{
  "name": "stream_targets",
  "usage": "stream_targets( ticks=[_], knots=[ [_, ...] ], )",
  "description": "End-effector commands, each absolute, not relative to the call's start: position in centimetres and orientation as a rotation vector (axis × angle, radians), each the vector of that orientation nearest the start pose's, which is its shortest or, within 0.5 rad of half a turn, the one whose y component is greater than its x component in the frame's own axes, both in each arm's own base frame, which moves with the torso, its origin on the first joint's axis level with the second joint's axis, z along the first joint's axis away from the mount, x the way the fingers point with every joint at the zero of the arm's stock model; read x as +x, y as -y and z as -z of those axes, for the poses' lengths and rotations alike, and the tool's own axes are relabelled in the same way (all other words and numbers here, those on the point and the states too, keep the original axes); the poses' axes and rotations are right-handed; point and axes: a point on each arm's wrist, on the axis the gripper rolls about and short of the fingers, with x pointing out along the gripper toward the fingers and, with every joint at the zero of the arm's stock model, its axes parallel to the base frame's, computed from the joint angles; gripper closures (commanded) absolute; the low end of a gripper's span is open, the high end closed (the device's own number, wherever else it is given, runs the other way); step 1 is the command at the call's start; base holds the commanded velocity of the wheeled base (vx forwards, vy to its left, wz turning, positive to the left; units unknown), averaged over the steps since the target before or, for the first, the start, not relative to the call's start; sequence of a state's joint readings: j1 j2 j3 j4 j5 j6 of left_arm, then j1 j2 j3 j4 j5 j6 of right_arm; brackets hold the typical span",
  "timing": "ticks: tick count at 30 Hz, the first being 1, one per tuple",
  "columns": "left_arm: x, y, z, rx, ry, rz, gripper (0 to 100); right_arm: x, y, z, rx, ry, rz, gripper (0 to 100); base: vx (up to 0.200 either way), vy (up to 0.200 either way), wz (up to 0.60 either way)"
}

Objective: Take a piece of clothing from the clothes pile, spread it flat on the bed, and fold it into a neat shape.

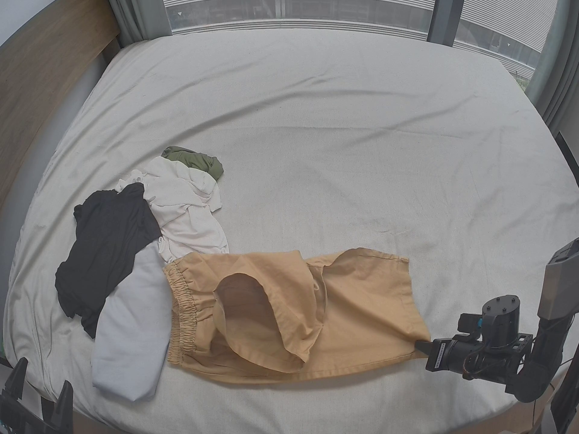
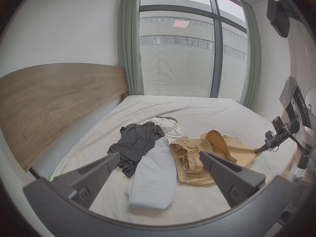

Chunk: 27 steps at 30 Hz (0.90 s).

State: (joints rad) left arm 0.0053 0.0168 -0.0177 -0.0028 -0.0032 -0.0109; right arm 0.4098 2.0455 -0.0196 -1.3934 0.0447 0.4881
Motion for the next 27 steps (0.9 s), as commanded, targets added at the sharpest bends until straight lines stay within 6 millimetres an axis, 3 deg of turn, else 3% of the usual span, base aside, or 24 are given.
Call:
stream_targets(
  ticks=[1, 27],
  knots=[
    [-2.3, 0.0, -7.6, -0.011, 0.003, -0.002, 0, 19.1, -7.5, -1.5, 0.346, -0.731, -0.237, 100, 0.000, 0.000, 0.00],
    [-2.3, 0.0, -7.6, -0.011, 0.003, -0.002, 0, 16.9, -3.8, -3.1, 0.289, -0.845, -0.093, 100, 0.000, 0.000, 0.00]
  ],
)
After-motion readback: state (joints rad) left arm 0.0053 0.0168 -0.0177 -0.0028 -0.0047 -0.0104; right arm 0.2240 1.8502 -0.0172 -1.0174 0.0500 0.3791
